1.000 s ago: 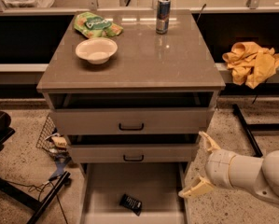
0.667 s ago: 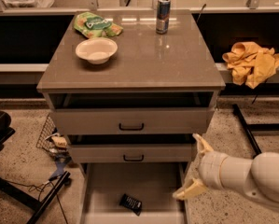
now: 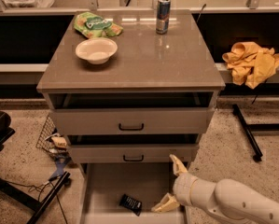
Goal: Pick rxbar blueberry from bottom drawer and place on counter
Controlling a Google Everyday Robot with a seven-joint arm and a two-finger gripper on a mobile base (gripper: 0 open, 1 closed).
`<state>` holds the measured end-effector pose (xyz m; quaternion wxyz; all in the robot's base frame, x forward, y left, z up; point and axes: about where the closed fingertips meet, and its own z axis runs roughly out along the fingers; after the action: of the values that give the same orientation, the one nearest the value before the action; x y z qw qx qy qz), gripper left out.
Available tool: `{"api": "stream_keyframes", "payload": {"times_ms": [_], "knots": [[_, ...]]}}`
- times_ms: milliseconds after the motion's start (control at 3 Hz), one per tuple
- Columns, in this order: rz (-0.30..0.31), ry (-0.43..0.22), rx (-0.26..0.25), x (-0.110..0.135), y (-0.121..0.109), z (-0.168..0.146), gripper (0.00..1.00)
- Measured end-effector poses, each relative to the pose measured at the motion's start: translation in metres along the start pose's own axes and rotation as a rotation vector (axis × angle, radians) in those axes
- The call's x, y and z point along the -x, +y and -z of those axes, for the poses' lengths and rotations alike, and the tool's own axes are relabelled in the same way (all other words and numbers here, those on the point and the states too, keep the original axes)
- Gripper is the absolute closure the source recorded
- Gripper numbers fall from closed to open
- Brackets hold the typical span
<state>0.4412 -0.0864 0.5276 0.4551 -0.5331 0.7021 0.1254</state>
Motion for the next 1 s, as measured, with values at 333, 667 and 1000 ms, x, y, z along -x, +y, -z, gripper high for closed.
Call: {"api": "stream_keyframes", "payload": {"times_ms": [333,667,1000], "knots": [[-0.016,-0.04,0.012,-0.032,0.024,-0.044,0.0],[-0.046,-0.081,0.049,-0.074,0.064,-0.105,0.0],[-0.08,-0.103,0.087,-0.097,0.098,-0.15,0.0]]}}
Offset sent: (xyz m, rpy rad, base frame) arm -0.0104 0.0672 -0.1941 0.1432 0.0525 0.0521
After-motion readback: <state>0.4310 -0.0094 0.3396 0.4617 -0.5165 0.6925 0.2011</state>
